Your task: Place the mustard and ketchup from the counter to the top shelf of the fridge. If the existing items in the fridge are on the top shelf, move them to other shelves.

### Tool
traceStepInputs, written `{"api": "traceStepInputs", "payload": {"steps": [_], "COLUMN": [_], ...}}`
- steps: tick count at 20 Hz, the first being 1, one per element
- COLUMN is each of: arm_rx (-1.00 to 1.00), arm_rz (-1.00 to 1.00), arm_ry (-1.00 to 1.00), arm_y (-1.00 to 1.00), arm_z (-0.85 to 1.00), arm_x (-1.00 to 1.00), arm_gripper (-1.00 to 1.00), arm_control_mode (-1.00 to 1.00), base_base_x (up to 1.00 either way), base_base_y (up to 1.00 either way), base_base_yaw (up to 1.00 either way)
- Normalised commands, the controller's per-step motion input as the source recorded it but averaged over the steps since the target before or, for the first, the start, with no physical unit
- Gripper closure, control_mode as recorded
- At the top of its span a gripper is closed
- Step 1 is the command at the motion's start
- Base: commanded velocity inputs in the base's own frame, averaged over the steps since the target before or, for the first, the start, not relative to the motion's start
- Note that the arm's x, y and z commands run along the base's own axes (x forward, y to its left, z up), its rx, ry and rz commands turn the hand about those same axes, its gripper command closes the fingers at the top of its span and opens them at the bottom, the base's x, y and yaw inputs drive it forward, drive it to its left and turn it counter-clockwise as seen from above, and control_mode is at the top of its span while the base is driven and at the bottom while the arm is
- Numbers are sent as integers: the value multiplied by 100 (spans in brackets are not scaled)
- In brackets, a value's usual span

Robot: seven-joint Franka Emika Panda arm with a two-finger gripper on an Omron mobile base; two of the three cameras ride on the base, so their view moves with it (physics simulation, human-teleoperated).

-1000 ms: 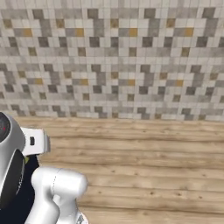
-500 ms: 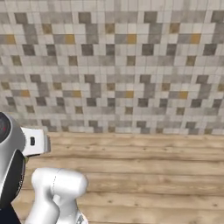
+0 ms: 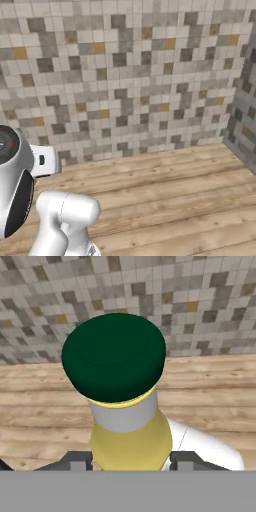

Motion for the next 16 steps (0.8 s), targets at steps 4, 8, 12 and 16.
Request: {"api": "traceStepInputs", "payload": {"steps": [4, 8, 12, 16], "arm_rx": [0, 0, 0, 0], "arm_rz": [0, 0, 0, 0], "arm_ry": [0, 0, 0, 0], "arm_y": [0, 0, 0, 0], "arm_z": [0, 0, 0, 0], "arm_x": [0, 0, 0, 0], "arm_gripper": [100, 100, 100, 100], "arm_control_mode": [100, 100, 100, 100], "base_base_x": [13, 7, 0, 0], "base_base_y": [34, 30, 21, 21], "base_base_yaw": [-92, -94, -97, -97]}}
